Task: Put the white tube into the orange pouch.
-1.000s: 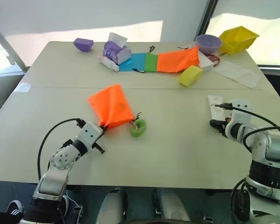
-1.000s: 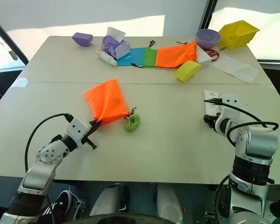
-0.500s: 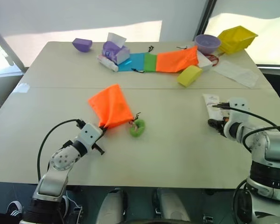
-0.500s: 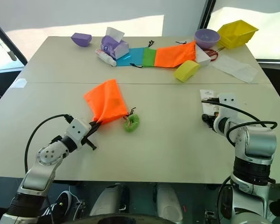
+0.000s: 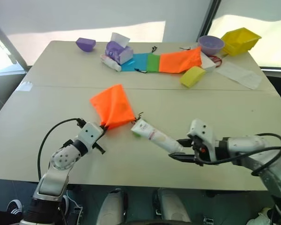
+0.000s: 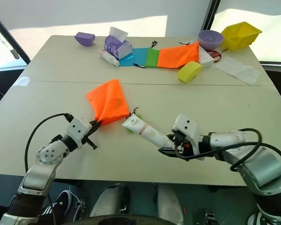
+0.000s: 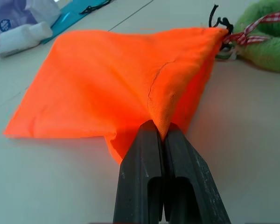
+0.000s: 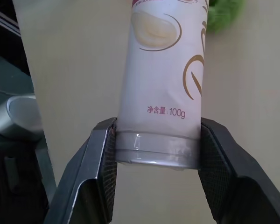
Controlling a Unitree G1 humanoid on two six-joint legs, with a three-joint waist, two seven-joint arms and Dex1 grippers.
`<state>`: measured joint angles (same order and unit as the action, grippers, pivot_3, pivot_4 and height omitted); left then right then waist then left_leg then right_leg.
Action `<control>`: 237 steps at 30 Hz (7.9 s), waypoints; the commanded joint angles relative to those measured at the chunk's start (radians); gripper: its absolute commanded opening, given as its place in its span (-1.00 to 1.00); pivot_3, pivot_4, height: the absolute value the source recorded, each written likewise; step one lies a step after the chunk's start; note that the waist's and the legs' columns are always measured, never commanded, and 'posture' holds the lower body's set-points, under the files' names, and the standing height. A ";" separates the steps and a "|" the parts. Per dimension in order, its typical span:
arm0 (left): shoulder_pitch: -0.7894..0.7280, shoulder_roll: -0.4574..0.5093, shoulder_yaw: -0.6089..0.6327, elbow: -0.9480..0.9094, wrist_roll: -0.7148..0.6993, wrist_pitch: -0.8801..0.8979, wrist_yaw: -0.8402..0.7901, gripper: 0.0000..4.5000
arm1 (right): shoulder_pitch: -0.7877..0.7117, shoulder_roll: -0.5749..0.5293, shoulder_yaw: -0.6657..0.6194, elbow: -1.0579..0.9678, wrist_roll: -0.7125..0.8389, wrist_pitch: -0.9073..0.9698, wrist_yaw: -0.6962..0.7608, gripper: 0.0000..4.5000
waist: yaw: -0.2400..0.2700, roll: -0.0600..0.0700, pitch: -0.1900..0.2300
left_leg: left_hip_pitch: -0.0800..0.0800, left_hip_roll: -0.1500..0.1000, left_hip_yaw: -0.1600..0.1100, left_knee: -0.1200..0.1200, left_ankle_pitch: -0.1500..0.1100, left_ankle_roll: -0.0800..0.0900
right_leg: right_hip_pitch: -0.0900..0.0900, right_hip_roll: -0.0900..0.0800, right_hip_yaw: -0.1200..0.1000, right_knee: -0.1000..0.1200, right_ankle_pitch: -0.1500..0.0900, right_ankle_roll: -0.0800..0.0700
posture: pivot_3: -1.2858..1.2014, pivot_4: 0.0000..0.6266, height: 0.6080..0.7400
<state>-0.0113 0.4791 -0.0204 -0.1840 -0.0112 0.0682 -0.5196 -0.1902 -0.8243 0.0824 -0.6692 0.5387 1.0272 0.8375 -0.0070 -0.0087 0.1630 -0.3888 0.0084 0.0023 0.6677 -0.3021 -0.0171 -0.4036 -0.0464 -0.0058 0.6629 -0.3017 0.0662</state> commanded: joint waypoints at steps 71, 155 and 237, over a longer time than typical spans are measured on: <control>0.030 0.040 0.034 -0.146 -0.036 0.098 -0.024 -1.00 | -0.540 0.749 0.254 0.661 -0.330 0.087 -0.313 -0.19 | -0.014 -0.001 0.000 | -0.001 0.000 0.000 -0.002 0.002 -0.002 | -0.004 -0.001 0.000 0.002 0.002 -0.002 | 0.03 -0.52 1.00; 0.015 -0.025 0.020 -0.192 -0.103 0.145 -0.021 -1.00 | -0.706 1.158 0.140 1.016 -0.138 -0.032 -0.453 -0.19 | -0.060 0.001 0.001 | -0.005 0.001 0.000 -0.007 0.004 -0.006 | -0.010 -0.002 0.000 0.000 0.004 -0.006 | 0.03 -0.52 1.00; 0.099 0.067 0.121 -0.021 -0.108 -0.072 -0.099 -1.00 | -0.404 0.604 0.276 0.705 -0.455 -0.415 -0.187 -0.59 | -0.035 -0.001 0.000 | -0.003 0.001 0.001 -0.013 0.005 -0.008 | -0.011 -0.001 -0.001 -0.001 0.004 -0.005 | 0.03 -0.52 1.00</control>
<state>0.0836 0.5457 0.0934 -0.1720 -0.1174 0.0105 -0.6248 -0.5893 -0.2128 0.3672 0.0597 0.0917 0.6418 0.6453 -0.0425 -0.0097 0.1626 -0.3916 0.0099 0.0037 0.6553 -0.2971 -0.0250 -0.4143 -0.0475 -0.0067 0.6623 -0.2976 0.0608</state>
